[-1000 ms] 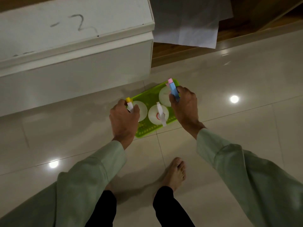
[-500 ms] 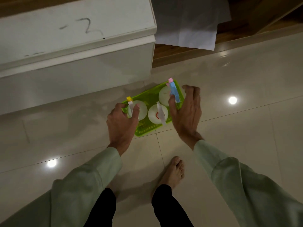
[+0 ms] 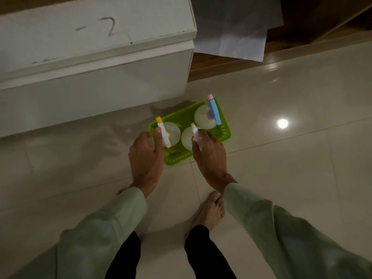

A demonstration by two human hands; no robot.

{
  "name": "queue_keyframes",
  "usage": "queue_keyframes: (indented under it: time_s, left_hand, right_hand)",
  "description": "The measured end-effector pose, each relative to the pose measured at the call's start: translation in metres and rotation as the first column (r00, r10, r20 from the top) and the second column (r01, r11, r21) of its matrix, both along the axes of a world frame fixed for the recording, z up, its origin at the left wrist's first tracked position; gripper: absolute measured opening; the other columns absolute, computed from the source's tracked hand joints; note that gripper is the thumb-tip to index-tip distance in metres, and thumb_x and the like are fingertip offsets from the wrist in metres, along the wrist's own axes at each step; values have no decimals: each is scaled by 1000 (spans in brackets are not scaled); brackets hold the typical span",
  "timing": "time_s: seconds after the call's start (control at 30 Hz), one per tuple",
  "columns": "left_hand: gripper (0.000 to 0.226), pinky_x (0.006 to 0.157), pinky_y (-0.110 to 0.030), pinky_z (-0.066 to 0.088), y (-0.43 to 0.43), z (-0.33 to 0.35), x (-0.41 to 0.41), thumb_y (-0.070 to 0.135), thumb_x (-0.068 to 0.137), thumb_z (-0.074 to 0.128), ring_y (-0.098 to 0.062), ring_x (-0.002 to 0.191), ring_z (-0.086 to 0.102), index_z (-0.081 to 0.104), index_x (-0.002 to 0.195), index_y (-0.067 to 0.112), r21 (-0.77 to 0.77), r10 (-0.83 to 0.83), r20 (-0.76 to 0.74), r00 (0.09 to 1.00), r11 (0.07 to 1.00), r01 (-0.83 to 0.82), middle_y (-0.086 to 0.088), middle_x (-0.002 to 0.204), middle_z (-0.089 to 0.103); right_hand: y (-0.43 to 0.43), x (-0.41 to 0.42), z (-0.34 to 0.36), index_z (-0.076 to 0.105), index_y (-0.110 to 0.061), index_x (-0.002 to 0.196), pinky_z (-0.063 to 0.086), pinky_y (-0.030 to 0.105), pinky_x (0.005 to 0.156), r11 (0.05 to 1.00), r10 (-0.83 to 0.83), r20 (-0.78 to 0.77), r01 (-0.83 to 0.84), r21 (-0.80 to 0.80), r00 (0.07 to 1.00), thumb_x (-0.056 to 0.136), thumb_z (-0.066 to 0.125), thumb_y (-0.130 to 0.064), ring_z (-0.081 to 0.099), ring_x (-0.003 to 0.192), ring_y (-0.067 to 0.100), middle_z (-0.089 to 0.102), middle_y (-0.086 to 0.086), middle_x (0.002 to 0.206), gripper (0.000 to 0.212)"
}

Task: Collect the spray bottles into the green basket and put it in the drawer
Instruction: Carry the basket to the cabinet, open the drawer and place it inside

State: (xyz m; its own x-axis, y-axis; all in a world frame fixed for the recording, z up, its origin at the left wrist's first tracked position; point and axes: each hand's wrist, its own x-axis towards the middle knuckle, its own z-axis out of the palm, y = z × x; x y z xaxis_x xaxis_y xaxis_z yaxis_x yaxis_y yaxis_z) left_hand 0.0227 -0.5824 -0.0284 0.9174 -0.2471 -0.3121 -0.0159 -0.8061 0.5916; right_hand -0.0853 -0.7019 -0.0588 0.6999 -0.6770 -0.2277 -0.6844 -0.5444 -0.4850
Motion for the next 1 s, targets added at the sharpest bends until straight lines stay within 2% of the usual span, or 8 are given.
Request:
queue_keyframes:
  time_s: [0.17, 0.27, 0.4, 0.5, 0.63, 0.77, 0.83, 1.0]
  left_hand:
    - [42, 72, -44, 46, 2, 2, -4, 37, 104, 40, -42, 84, 63, 62, 90, 3, 1, -41, 38, 998, 999, 41, -20, 86, 69]
    - [39, 68, -42, 40, 4, -2, -4, 29, 106, 38, -44, 79, 60, 59, 88, 2, 35, -19, 43, 999, 999, 17, -23, 81, 65]
    - [33, 85, -45, 49, 10, -20, 2, 25, 104, 36, -42, 97, 64, 61, 108, 4, 72, 245, -180, 953, 969, -236, -23, 99, 70]
    - [37, 97, -41, 44, 12, -38, 7, 18, 99, 43, -37, 120, 56, 51, 135, 12, 163, 398, -310, 864, 917, -364, -18, 129, 63]
    - [74, 112, -45, 39, 11, -64, 5, 9, 89, 55, -32, 139, 44, 25, 156, 23, 144, 332, -495, 803, 943, -301, -13, 155, 42]
    - [85, 103, -48, 48, 2, -83, -4, 7, 83, 63, -32, 128, 53, 25, 153, 33, 30, 193, -541, 819, 977, -211, -2, 134, 55]
    - [86, 95, -52, 53, -2, -90, -8, 4, 82, 60, -35, 118, 58, 24, 151, 39, 14, 187, -546, 816, 977, -214, -1, 123, 58]
    - [80, 95, -53, 51, -4, -101, -14, 1, 85, 51, -42, 119, 56, 27, 153, 35, 95, 229, -450, 863, 973, -209, -12, 134, 60]
  right_hand:
    - [-3, -6, 1, 60, -19, 124, 51, 32, 65, 1000, -16, 29, 16, -5, 999, 88, 69, -43, 71, 90, 30, 72, 1, 111, 45]
    - [-7, -16, 2, 61, -22, 119, 45, 25, 63, 990, -121, 121, 128, -55, 985, 93, 55, -60, 70, 90, 22, 68, -5, 116, 46]
    - [-29, -33, -9, 58, -16, 114, 55, 47, 72, 870, -493, 266, 474, 137, 828, 102, 42, -45, 63, 93, 24, 59, 1, 112, 35]
    - [-60, -40, -32, 53, -14, 132, 49, 52, 94, 805, -578, 120, 540, 247, 807, 99, 54, -36, 56, 113, 30, 54, 10, 128, 40]
    - [-96, -38, -67, 34, -19, 152, 41, 47, 111, 806, -459, -81, 453, 380, 885, 92, 68, -24, 44, 136, 31, 44, 14, 149, 70]
    - [-108, -30, -91, 36, -27, 151, 54, 33, 89, 810, -309, -99, 317, 494, 946, 92, 64, -20, 57, 118, 25, 58, 5, 132, 65]
    - [-107, -26, -98, 44, -27, 145, 49, 21, 75, 844, -218, -47, 213, 492, 975, 89, 56, -11, 59, 105, 19, 60, -6, 119, 59]
    - [-104, -22, -110, 59, -20, 128, 44, 27, 70, 849, -299, -31, 281, 449, 954, 85, 39, 7, 58, 93, 24, 63, -2, 103, 55]
